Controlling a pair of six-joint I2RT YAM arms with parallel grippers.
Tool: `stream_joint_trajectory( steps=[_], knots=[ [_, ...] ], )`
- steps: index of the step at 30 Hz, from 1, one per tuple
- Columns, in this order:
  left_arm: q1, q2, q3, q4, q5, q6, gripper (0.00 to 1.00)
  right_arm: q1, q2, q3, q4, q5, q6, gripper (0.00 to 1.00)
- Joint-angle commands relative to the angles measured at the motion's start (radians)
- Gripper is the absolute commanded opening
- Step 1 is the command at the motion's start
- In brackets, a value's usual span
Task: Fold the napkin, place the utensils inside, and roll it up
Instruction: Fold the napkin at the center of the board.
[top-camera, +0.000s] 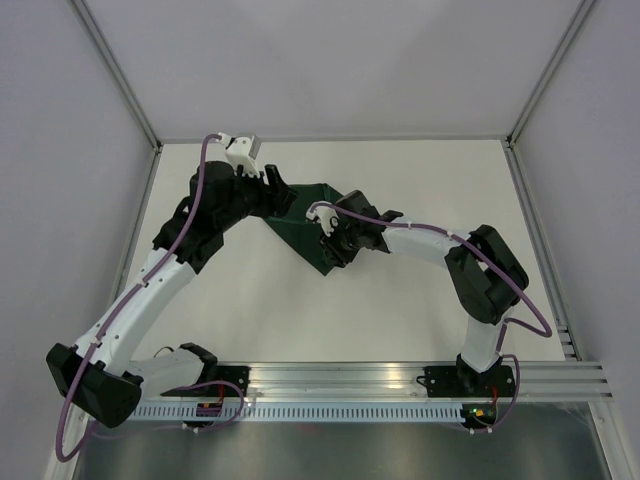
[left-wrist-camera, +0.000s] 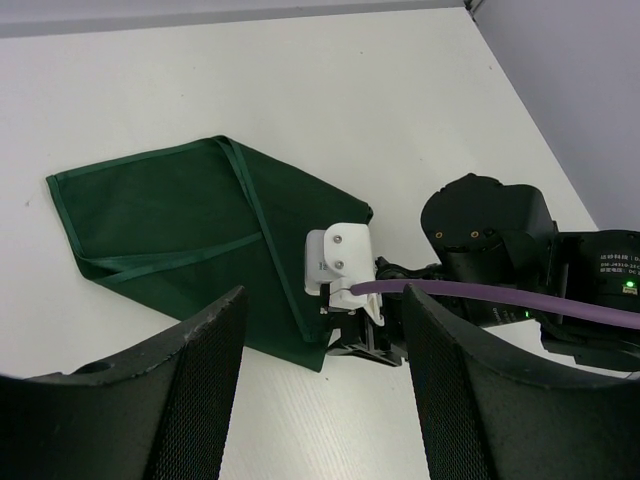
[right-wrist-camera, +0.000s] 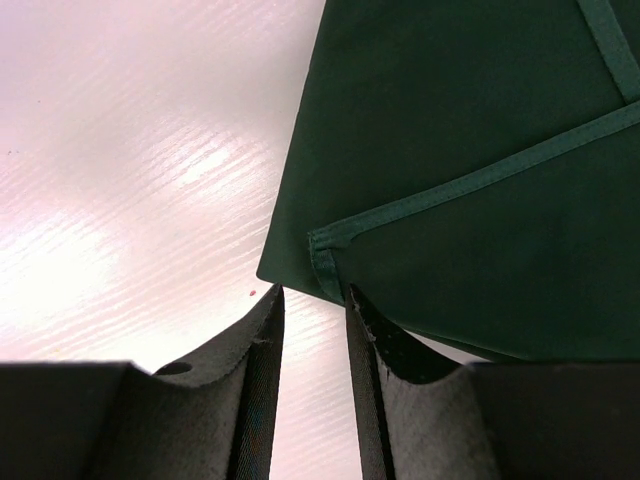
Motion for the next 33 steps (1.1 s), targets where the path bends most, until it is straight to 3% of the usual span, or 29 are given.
stream_joint_trajectory(
  steps=[1,15,20,28,33],
  knots=[
    [0.000,0.014,0.004,0.040,-0.018,-0.032,0.68,0.001,-0.052,0.035,-0.001,-0.039,0.006,0.37],
    [0.000,0.069,-0.012,0.100,-0.037,-0.037,0.68,-0.113,-0.135,0.051,-0.056,-0.101,0.035,0.37],
    [0.000,0.096,-0.050,0.123,-0.056,-0.067,0.64,-0.229,-0.126,0.092,-0.078,-0.096,0.039,0.36],
    [0.000,0.071,-0.250,0.170,-0.230,-0.244,0.58,-0.373,0.070,0.345,-0.142,-0.001,0.050,0.36],
    [0.000,0.102,-0.360,0.205,-0.337,-0.380,0.48,-0.395,0.236,0.486,-0.162,0.069,0.056,0.32]
  ],
)
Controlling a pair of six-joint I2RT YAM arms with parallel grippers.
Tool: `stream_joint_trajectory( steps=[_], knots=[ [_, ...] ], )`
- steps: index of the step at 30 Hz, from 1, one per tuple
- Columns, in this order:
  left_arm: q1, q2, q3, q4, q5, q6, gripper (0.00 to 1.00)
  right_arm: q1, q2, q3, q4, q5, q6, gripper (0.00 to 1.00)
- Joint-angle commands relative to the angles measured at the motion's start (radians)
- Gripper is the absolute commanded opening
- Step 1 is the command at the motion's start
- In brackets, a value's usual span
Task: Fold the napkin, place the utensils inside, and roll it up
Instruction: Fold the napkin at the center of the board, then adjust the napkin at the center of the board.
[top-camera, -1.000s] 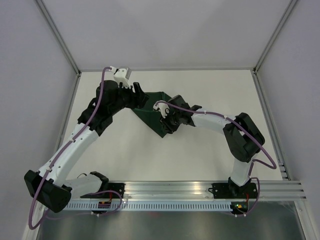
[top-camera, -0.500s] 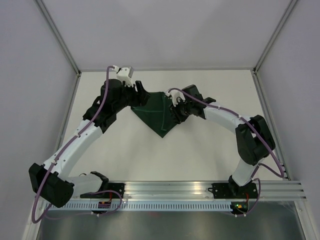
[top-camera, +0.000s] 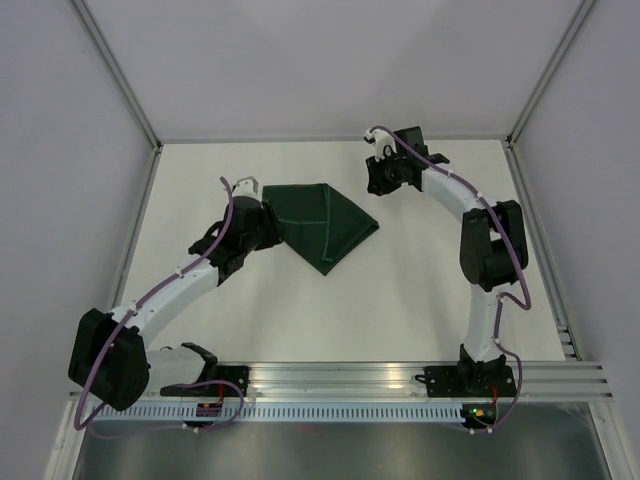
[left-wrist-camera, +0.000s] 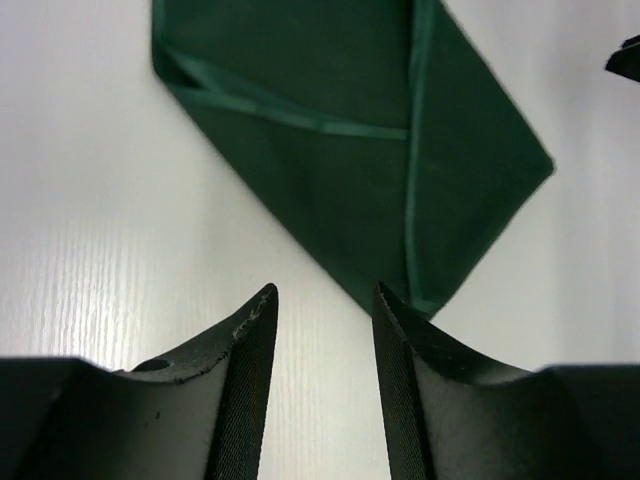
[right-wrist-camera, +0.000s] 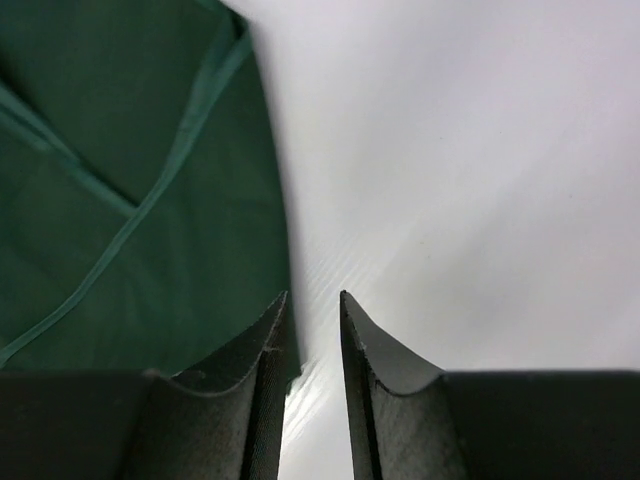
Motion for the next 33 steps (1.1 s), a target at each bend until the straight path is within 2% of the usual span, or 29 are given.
stream_joint_trajectory(
  steps=[1,8,16,33],
  knots=[
    [0.000,0.022,-0.066,0.081,-0.120,-0.159,0.47,-0.003,0.103,0.089,-0.042,0.087,0.021,0.32],
    [0.011,0.176,-0.076,0.116,-0.217,-0.261,0.34,-0.005,0.261,0.208,-0.074,0.159,0.023,0.27],
    [0.063,0.359,0.008,0.118,-0.218,-0.288,0.19,-0.006,0.254,0.166,-0.091,0.158,-0.005,0.25],
    [0.115,0.560,0.183,0.066,-0.195,-0.285,0.16,-0.005,0.186,0.011,-0.088,0.112,-0.039,0.24]
  ],
)
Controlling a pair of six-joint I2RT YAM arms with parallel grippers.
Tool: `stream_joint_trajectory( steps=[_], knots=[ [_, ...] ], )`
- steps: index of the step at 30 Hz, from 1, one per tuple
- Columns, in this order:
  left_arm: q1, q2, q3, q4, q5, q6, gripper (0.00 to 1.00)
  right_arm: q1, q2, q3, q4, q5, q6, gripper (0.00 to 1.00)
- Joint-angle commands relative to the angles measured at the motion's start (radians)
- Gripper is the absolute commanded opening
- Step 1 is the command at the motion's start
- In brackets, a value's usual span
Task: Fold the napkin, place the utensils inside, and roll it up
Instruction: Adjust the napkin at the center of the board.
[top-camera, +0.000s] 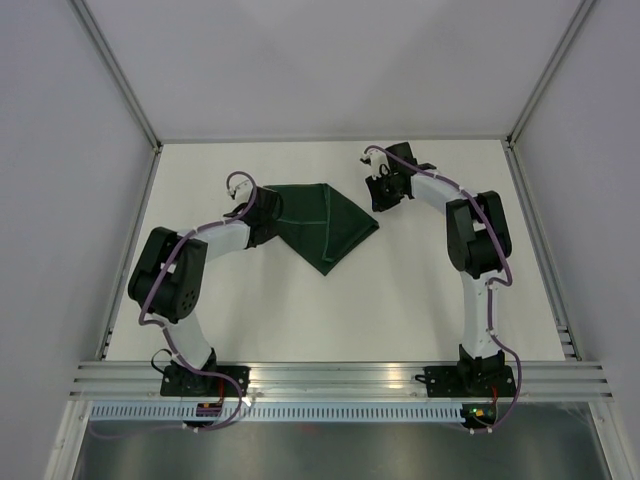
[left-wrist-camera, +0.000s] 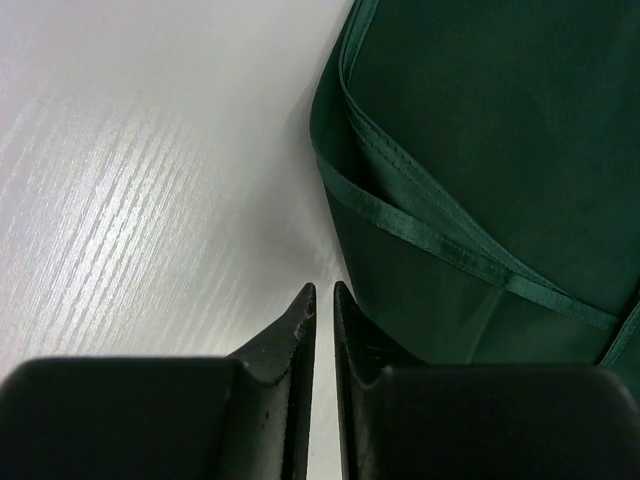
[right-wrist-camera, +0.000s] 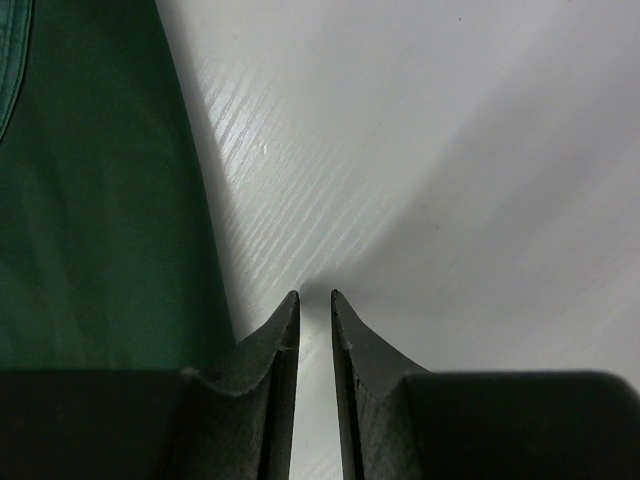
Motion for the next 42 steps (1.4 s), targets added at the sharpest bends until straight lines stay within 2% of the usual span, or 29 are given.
stream_joint_trajectory(
  steps=[1,23,29,42],
  knots=[
    [0.014,0.023,0.046,-0.002,-0.003,-0.038,0.16,0.001,-0.030,-0.043,-0.053,-0.003,-0.009,0.24],
    [0.066,0.175,0.214,-0.069,0.065,0.031,0.16,0.010,-0.130,-0.203,-0.070,-0.081,-0.056,0.24],
    [0.082,0.204,0.256,-0.080,0.086,0.058,0.15,0.046,-0.168,-0.249,-0.073,-0.090,-0.065,0.24],
    [0.109,0.316,0.452,-0.145,0.149,0.129,0.17,0.156,-0.293,-0.405,-0.093,-0.118,-0.099,0.24]
  ],
)
